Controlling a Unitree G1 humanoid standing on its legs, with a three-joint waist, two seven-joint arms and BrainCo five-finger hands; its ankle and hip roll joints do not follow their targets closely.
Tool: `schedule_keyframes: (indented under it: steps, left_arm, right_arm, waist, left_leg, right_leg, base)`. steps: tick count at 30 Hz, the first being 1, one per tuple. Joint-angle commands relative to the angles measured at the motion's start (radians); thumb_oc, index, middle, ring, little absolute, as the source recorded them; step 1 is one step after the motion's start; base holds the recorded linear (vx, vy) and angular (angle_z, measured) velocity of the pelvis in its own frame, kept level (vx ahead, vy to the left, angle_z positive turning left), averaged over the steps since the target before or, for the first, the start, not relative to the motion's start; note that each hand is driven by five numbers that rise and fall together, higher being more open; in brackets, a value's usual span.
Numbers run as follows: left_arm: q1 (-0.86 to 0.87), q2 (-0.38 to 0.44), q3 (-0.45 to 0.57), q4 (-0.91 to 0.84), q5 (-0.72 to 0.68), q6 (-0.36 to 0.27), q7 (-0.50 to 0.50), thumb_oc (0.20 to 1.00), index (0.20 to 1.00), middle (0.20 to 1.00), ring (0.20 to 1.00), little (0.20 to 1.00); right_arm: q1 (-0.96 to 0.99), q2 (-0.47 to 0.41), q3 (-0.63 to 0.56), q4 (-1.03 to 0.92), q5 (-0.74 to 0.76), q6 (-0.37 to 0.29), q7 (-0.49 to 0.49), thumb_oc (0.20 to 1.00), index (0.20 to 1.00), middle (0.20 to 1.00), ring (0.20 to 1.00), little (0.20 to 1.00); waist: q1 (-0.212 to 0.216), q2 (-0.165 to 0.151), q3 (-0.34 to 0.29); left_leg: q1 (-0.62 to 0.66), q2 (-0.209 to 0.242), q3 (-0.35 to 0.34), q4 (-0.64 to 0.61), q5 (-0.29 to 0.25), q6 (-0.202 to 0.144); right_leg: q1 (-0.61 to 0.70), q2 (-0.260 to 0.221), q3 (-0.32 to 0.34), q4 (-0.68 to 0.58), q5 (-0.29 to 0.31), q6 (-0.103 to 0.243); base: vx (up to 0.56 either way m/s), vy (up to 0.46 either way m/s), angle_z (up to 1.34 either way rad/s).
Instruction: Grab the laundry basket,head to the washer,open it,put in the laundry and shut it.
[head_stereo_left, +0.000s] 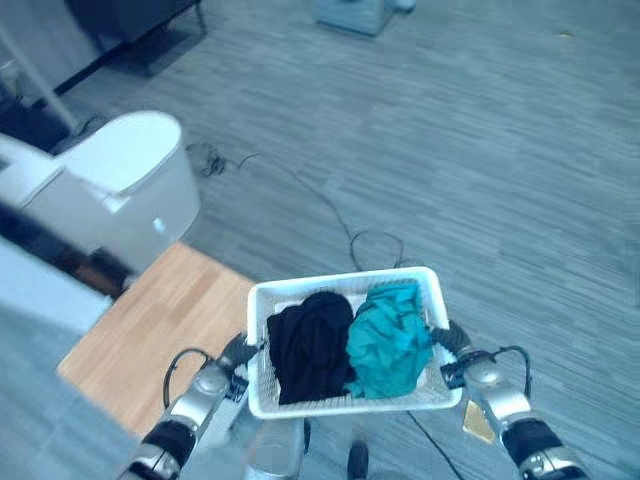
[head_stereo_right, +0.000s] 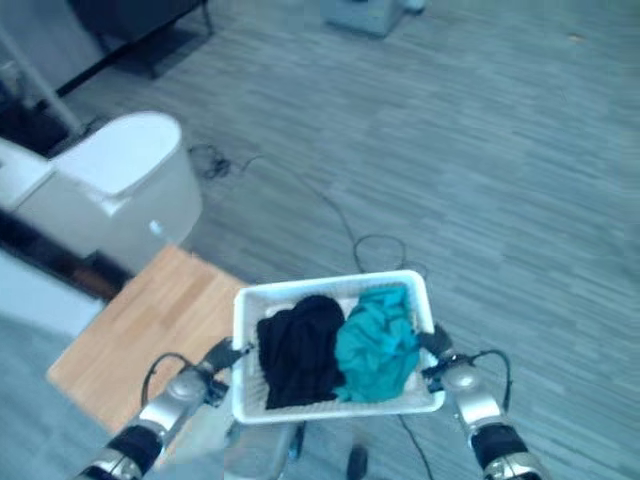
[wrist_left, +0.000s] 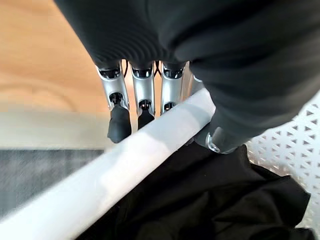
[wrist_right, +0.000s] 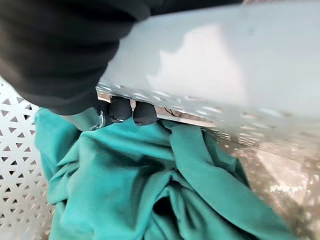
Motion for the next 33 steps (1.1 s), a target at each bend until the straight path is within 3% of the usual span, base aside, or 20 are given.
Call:
schedule_keyframes:
  steps: [1, 3, 6, 7, 8, 9, 11, 15, 17, 18, 21, 22, 23, 24, 25, 27, 29, 30, 31, 33]
  left_arm:
    - [-0.019, 0.050, 0.033, -0.050, -0.004, -0.045, 0.017, 0.200, 0.200, 0.200, 0.200, 0.200]
    - [-0.012, 0.053, 0.042, -0.060, 0.003, -0.039, 0.019, 0.200, 0.200, 0.200, 0.200, 0.200]
    - [-0.023, 0.059, 0.034, -0.062, 0.012, -0.034, 0.018, 0.200, 0.200, 0.200, 0.200, 0.200]
    - [-0.023, 0.059, 0.035, -0.062, 0.013, -0.034, 0.018, 0.200, 0.200, 0.200, 0.200, 0.200]
    - [-0.041, 0.058, 0.034, -0.052, 0.027, -0.033, 0.026, 0.200, 0.200, 0.200, 0.200, 0.200]
    - [-0.042, 0.058, 0.033, -0.051, 0.027, -0.033, 0.026, 0.200, 0.200, 0.200, 0.200, 0.200]
    - [-0.086, 0.042, 0.020, -0.023, 0.049, -0.032, 0.045, 0.200, 0.200, 0.200, 0.200, 0.200]
    - [-0.092, 0.029, 0.022, -0.011, 0.058, -0.033, 0.049, 0.200, 0.200, 0.200, 0.200, 0.200]
    - [-0.081, 0.030, 0.020, -0.009, 0.061, -0.034, 0.043, 0.200, 0.200, 0.200, 0.200, 0.200]
    - [-0.066, 0.016, 0.021, -0.006, 0.058, -0.036, 0.038, 0.200, 0.200, 0.200, 0.200, 0.200]
    - [-0.046, 0.003, 0.025, -0.008, 0.038, -0.038, 0.033, 0.200, 0.200, 0.200, 0.200, 0.200]
    - [-0.037, 0.002, 0.024, -0.018, 0.029, -0.036, 0.028, 0.200, 0.200, 0.200, 0.200, 0.200]
    - [-0.037, 0.002, 0.024, -0.019, 0.029, -0.036, 0.028, 0.200, 0.200, 0.200, 0.200, 0.200]
    - [-0.028, 0.009, 0.028, -0.037, 0.014, -0.038, 0.023, 0.200, 0.200, 0.200, 0.200, 0.200]
    - [-0.028, 0.010, 0.027, -0.039, 0.013, -0.037, 0.023, 0.200, 0.200, 0.200, 0.200, 0.200]
    - [-0.053, 0.018, 0.029, -0.069, 0.021, -0.040, 0.028, 0.200, 0.200, 0.200, 0.200, 0.200]
    - [-0.067, 0.015, 0.024, -0.071, 0.022, -0.040, 0.031, 0.200, 0.200, 0.200, 0.200, 0.200]
    - [-0.091, 0.006, 0.017, -0.076, 0.024, -0.043, 0.037, 0.200, 0.200, 0.200, 0.200, 0.200]
    - [-0.092, 0.006, 0.017, -0.076, 0.025, -0.043, 0.037, 0.200, 0.200, 0.200, 0.200, 0.200]
    - [-0.118, 0.008, 0.008, -0.074, 0.035, -0.046, 0.049, 0.200, 0.200, 0.200, 0.200, 0.200]
  right_arm:
    - [-0.075, -0.034, -0.055, -0.017, -0.013, -0.075, 0.007, 0.200, 0.200, 0.200, 0.200, 0.200]
    - [-0.071, -0.038, -0.057, -0.024, -0.019, -0.070, 0.010, 0.200, 0.200, 0.200, 0.200, 0.200]
    - [-0.066, -0.065, -0.064, -0.028, -0.023, -0.062, 0.013, 0.200, 0.200, 0.200, 0.200, 0.200]
    - [-0.066, -0.065, -0.064, -0.028, -0.023, -0.062, 0.013, 0.200, 0.200, 0.200, 0.200, 0.200]
    - [-0.065, -0.085, -0.078, -0.042, -0.015, -0.060, 0.008, 0.200, 0.200, 0.200, 0.200, 0.200]
    - [-0.065, -0.085, -0.078, -0.042, -0.015, -0.059, 0.008, 0.200, 0.200, 0.200, 0.200, 0.200]
    - [-0.060, -0.097, -0.095, -0.063, -0.017, -0.051, 0.001, 0.200, 0.200, 0.200, 0.200, 0.200]
    - [-0.044, -0.098, -0.112, -0.077, -0.020, -0.047, 0.001, 0.200, 0.200, 0.200, 0.200, 0.200]
    - [-0.020, -0.096, -0.124, -0.092, -0.023, -0.046, 0.009, 0.200, 0.200, 0.200, 0.200, 0.200]
    - [-0.012, -0.097, -0.122, -0.089, -0.032, -0.046, 0.013, 0.200, 0.200, 0.200, 0.200, 0.200]
    - [0.001, -0.104, -0.118, -0.093, -0.029, -0.043, 0.016, 0.200, 0.200, 0.200, 0.200, 0.200]
    - [0.002, -0.106, -0.122, -0.094, -0.019, -0.045, 0.008, 0.200, 0.200, 0.200, 0.200, 0.200]
    - [0.003, -0.106, -0.121, -0.094, -0.019, -0.045, 0.008, 0.200, 0.200, 0.200, 0.200, 0.200]
    - [0.007, -0.112, -0.134, -0.106, -0.008, -0.047, -0.007, 0.200, 0.200, 0.200, 0.200, 0.200]
    - [0.007, -0.111, -0.135, -0.106, -0.008, -0.047, -0.007, 0.200, 0.200, 0.200, 0.200, 0.200]
    - [0.013, -0.127, -0.145, -0.118, -0.005, -0.046, -0.038, 0.200, 0.200, 0.200, 0.200, 0.200]
    - [0.011, -0.131, -0.142, -0.119, -0.007, -0.045, -0.042, 0.200, 0.200, 0.200, 0.200, 0.200]
    - [0.003, -0.136, -0.132, -0.137, -0.014, -0.041, -0.044, 0.200, 0.200, 0.200, 0.200, 0.200]
    - [0.003, -0.136, -0.133, -0.137, -0.014, -0.040, -0.044, 0.200, 0.200, 0.200, 0.200, 0.200]
    - [-0.006, -0.136, -0.126, -0.136, -0.013, -0.048, -0.047, 0.200, 0.200, 0.200, 0.200, 0.200]
  waist:
    - [0.005, 0.020, -0.080]
    - [-0.035, 0.058, -0.068]
    - [-0.097, 0.076, -0.061]
    - [-0.098, 0.078, -0.062]
    - [-0.126, 0.075, -0.061]
    - [-0.128, 0.077, -0.061]
    - [-0.153, 0.078, -0.058]
    - [-0.172, 0.099, -0.057]
    - [-0.180, 0.077, -0.086]
    - [-0.187, 0.079, -0.117]
    - [-0.197, 0.102, -0.141]
    - [-0.193, 0.088, -0.133]
    - [-0.194, 0.096, -0.135]
    - [-0.183, 0.069, -0.108]
    - [-0.183, 0.071, -0.108]
    - [-0.148, 0.041, -0.071]
    - [-0.136, 0.042, -0.060]
    - [-0.119, 0.043, -0.051]
    - [-0.119, 0.039, -0.052]
    - [-0.095, 0.042, -0.049]
  left_leg:
    - [0.002, -0.025, -0.004, 0.006, -0.032, 0.068]
    - [0.085, -0.020, -0.045, -0.042, -0.040, 0.073]
    - [0.170, -0.026, -0.125, -0.046, -0.079, 0.057]
    - [0.168, -0.023, -0.127, -0.046, -0.077, 0.056]
    - [0.215, -0.025, -0.180, -0.025, -0.144, 0.031]
    - [0.214, -0.024, -0.181, -0.024, -0.143, 0.031]
    - [0.266, -0.025, -0.253, 0.001, -0.209, 0.018]
    - [0.345, 0.009, -0.286, -0.003, -0.247, 0.002]
    - [0.388, 0.026, -0.291, -0.020, -0.252, -0.023]
    - [0.410, 0.074, -0.291, -0.003, -0.237, -0.047]
    - [0.371, 0.160, -0.257, 0.158, -0.112, -0.083]
    - [0.301, 0.166, -0.228, 0.271, -0.048, -0.079]
    - [0.299, 0.174, -0.230, 0.283, -0.061, -0.078]
    - [0.171, 0.208, -0.153, 0.522, 0.033, -0.052]
    - [0.165, 0.210, -0.155, 0.534, 0.028, -0.052]
    - [0.058, 0.281, -0.032, 0.650, 0.038, -0.035]
    - [0.018, 0.264, -0.020, 0.654, -0.001, -0.034]
    - [-0.065, 0.185, -0.005, 0.602, -0.054, -0.043]
    - [-0.068, 0.181, -0.004, 0.598, -0.049, -0.041]
    - [-0.112, 0.097, -0.006, 0.425, -0.058, -0.040]
  right_leg:
    - [0.060, 0.087, -0.092, 0.097, 0.410, -0.021]
    - [-0.064, 0.038, -0.147, 0.149, 0.323, -0.067]
    - [-0.146, 0.044, -0.122, -0.055, 0.235, -0.112]
    - [-0.144, 0.047, -0.125, -0.062, 0.241, -0.113]
    - [-0.170, 0.021, -0.037, -0.354, 0.247, -0.107]
    - [-0.164, 0.022, -0.039, -0.366, 0.254, -0.107]
    - [-0.237, -0.033, 0.079, -0.557, 0.352, -0.071]
    - [-0.260, -0.064, 0.032, -0.614, 0.394, -0.052]
    - [-0.227, -0.085, -0.002, -0.595, 0.423, -0.045]
    - [-0.202, -0.068, -0.025, -0.568, 0.452, -0.046]
    - [-0.160, -0.007, -0.062, -0.520, 0.399, -0.082]
    - [-0.125, -0.011, -0.077, -0.527, 0.386, -0.105]
    - [-0.123, -0.003, -0.082, -0.526, 0.380, -0.103]
    - [-0.049, 0.006, -0.099, -0.546, 0.360, -0.153]
    - [-0.050, 0.009, -0.100, -0.547, 0.362, -0.153]
    - [0.043, 0.036, -0.112, -0.584, 0.315, -0.207]
    - [0.069, 0.041, -0.112, -0.596, 0.304, -0.208]
    - [0.110, 0.052, -0.102, -0.610, 0.278, -0.210]
    - [0.107, 0.048, -0.102, -0.611, 0.280, -0.209]
    - [0.136, 0.059, -0.098, -0.623, 0.259, -0.199]
  base:
    - [0.59, 0.191, 0.12]
    - [0.53, 0.122, 0.20]
    - [0.42, -0.060, 0.72]
    - [0.51, -0.206, 1.02]
    - [0.36, -0.157, 0.81]
    - [0.65, -0.274, 0.92]
    - [0.45, -0.175, 0.92]
    - [0.42, -0.191, 0.69]
    - [0.47, -0.350, 0.61]
    - [0.59, -0.494, 0.42]
    - [0.44, -0.395, 0.19]
    - [0.23, -0.234, -0.14]
    - [0.22, -0.394, -0.08]
    - [0.16, -0.278, -0.12]
    - [0.23, -0.452, -0.06]
    - [0.27, -0.421, 0.11]
    - [0.25, -0.194, 0.06]
    - [0.17, -0.066, -0.14]
    - [0.28, -0.087, -0.06]
    - [0.28, -0.037, -0.08]
